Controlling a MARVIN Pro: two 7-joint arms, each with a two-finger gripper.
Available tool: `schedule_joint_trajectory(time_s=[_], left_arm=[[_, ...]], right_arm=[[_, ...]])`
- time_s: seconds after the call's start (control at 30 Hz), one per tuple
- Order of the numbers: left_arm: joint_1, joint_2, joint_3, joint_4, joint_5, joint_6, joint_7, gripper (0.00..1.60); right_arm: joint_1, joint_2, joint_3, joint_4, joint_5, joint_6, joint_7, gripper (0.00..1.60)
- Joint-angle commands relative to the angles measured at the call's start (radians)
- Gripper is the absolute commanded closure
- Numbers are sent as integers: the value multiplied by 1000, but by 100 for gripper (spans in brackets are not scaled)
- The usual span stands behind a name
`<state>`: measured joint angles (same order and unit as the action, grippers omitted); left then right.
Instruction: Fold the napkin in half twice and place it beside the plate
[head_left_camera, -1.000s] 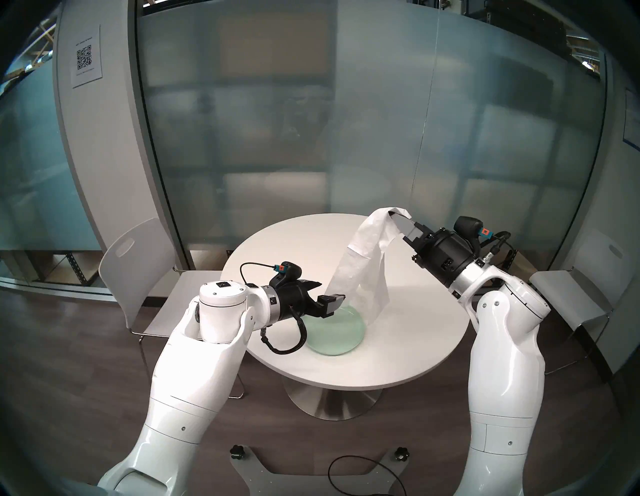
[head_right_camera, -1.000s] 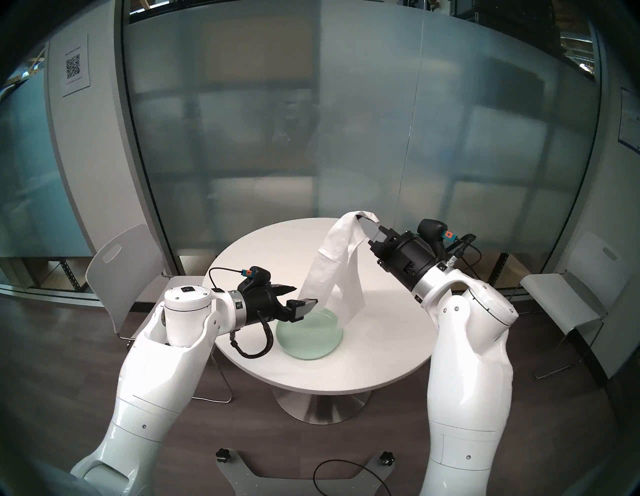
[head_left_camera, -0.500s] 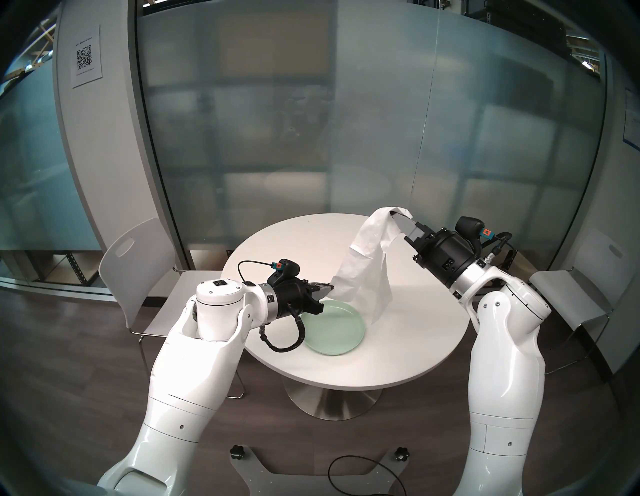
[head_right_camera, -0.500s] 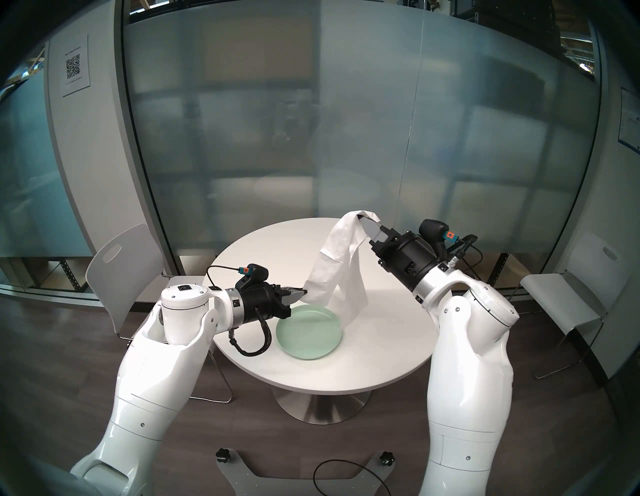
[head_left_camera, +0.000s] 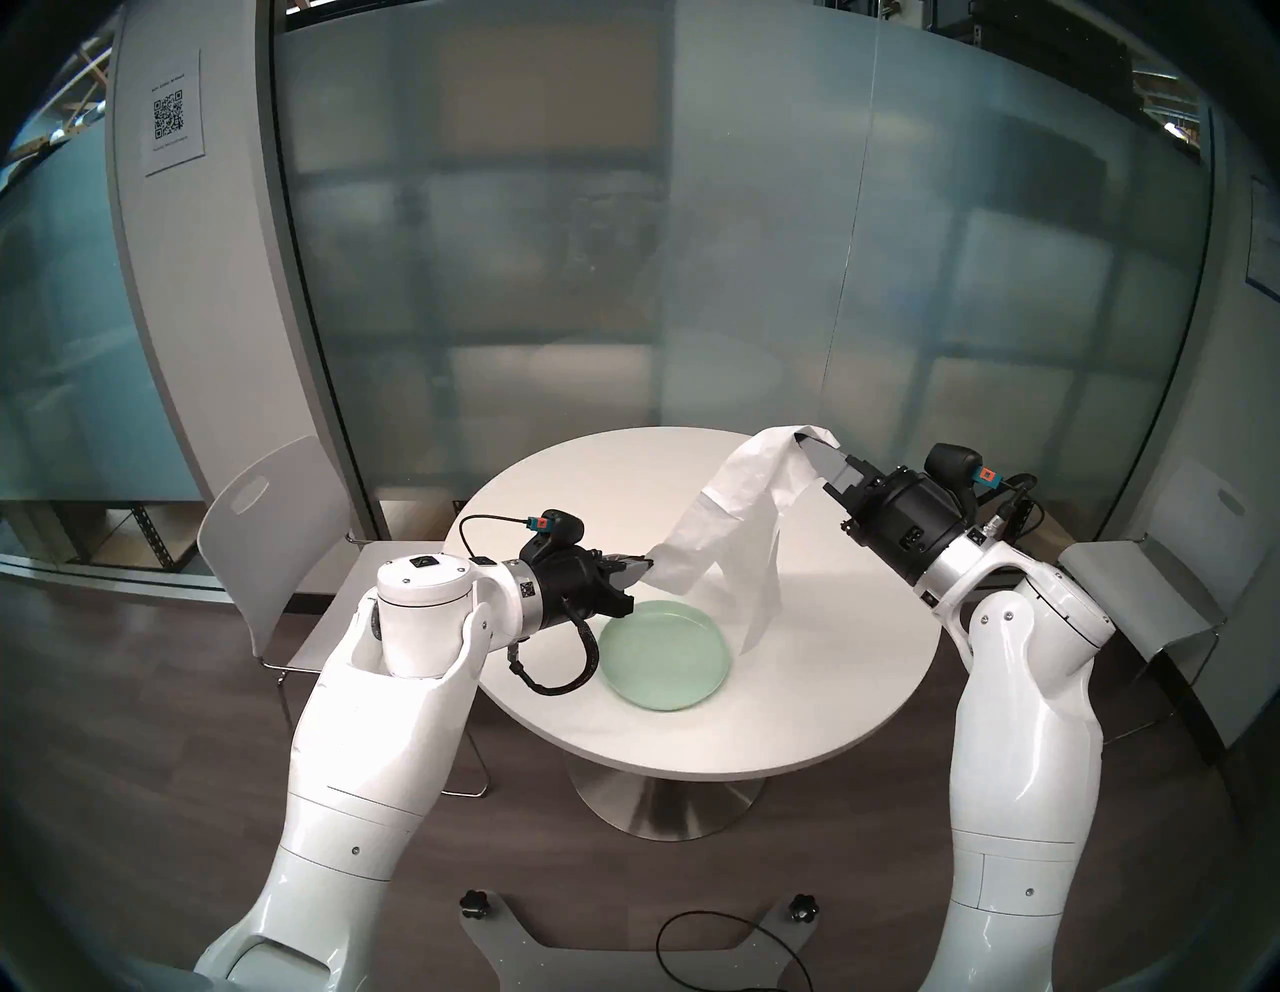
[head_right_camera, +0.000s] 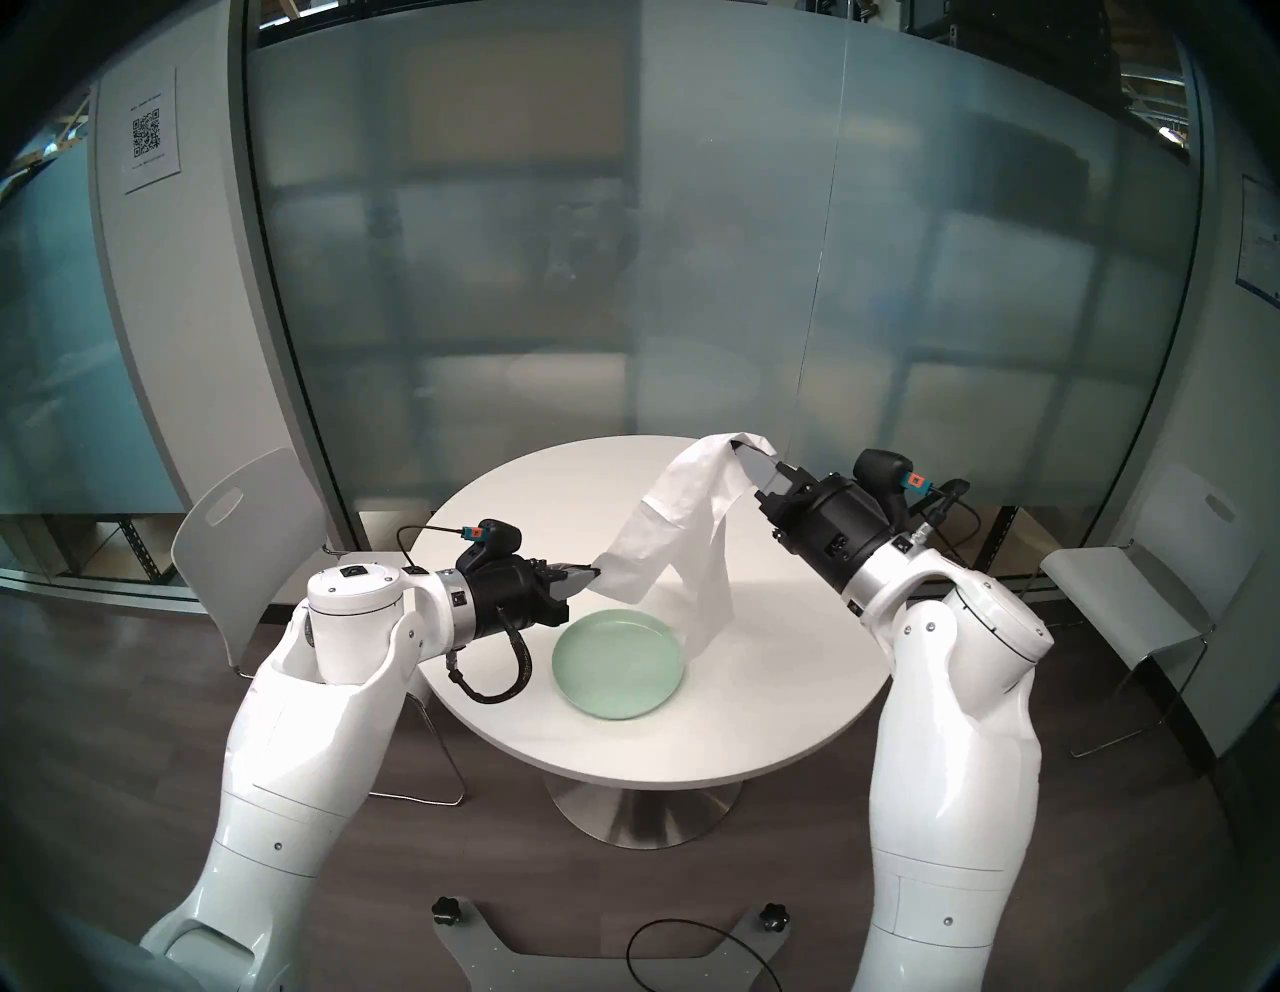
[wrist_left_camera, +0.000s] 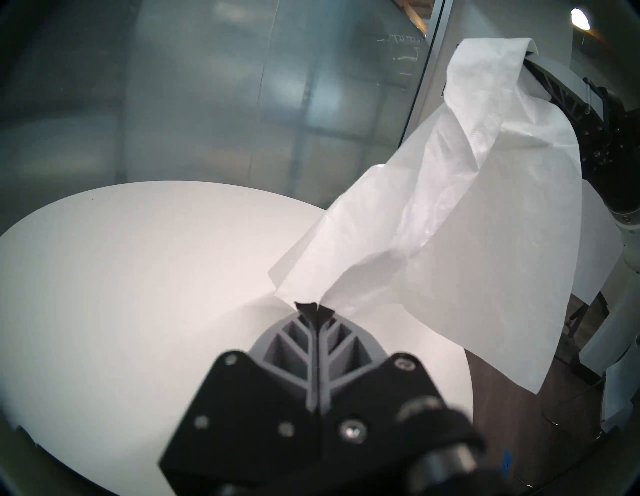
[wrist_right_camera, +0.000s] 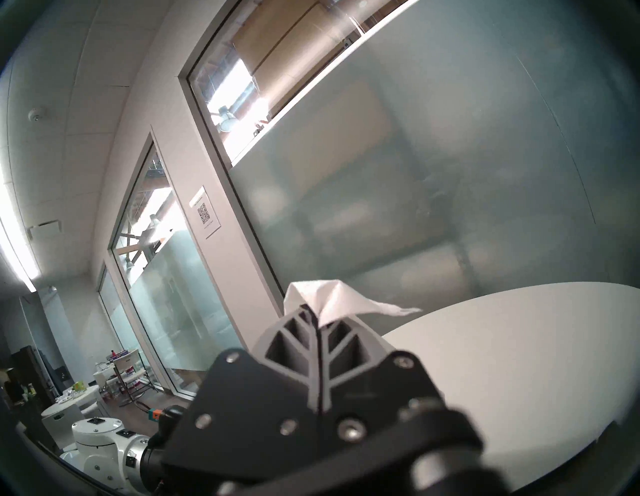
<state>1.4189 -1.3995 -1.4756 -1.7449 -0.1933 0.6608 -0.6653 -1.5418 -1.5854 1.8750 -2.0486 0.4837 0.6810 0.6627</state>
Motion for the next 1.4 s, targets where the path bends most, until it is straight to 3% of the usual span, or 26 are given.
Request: schedule_joint_trajectory(time_s=[0.0,0.53,0.97,1.37], left_arm=[[-62,4,-33,-14,11,-20,26,160],[-127,-10,-63,-75,14,-18,50,160],[-131,0,-65,-112,10,-18,31,160],[-154,-9,-95,-160,-6,-8,17,160]], right_arm=[[-12,55,30,-28,4,24,35,160],[-9,108,54,-20,-6,65,74,160],[20,144,54,27,-23,63,82,160],[36,150,49,10,-21,70,81,160]])
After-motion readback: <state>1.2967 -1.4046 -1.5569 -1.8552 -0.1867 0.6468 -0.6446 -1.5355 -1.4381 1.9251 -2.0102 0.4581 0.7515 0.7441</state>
